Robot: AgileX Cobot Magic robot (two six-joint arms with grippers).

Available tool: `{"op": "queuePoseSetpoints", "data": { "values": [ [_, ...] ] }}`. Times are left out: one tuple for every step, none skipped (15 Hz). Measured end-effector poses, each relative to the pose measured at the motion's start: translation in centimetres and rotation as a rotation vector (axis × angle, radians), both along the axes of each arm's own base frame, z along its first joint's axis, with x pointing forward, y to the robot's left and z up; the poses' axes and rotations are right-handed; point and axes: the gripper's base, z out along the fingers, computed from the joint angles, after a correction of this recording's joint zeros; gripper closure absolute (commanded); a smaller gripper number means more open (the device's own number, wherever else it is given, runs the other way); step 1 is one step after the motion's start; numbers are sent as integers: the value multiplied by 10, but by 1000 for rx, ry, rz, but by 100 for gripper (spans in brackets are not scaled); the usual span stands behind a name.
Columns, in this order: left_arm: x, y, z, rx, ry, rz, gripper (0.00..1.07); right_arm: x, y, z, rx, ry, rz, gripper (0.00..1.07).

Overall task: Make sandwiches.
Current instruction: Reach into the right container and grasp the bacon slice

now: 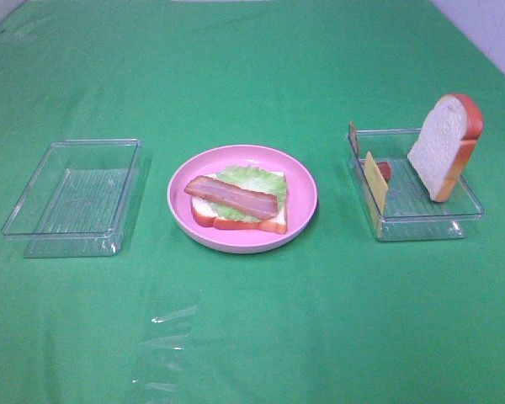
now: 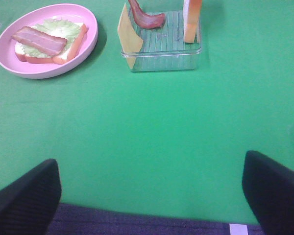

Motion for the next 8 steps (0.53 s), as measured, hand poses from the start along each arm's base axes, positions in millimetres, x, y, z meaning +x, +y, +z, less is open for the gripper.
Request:
{"op": "queuePoseSetpoints", "data": {
  "values": [
    [0, 0, 0, -2, 0, -18, 9, 0, 0, 0, 0, 0, 0, 12],
    [0, 0, 0, -2, 0, -20, 9, 0, 0, 0, 0, 0, 0, 12],
    [0, 0, 0, -2, 0, -20, 9, 0, 0, 0, 0, 0, 0, 12],
    [0, 0, 0, -2, 0, -20, 9, 0, 0, 0, 0, 0, 0, 12],
    [0, 0, 0, -3, 0, -21, 9, 0, 0, 0, 1, 0, 1, 12],
    [0, 0, 0, -3, 0, -21, 9, 0, 0, 0, 1, 0, 1, 12],
    [0, 0, 0, -3, 0, -21, 9, 0, 0, 0, -1, 0, 2, 12],
    [0, 0, 0, -3, 0, -21, 9, 0, 0, 0, 2, -1, 3, 12]
  ]
}}
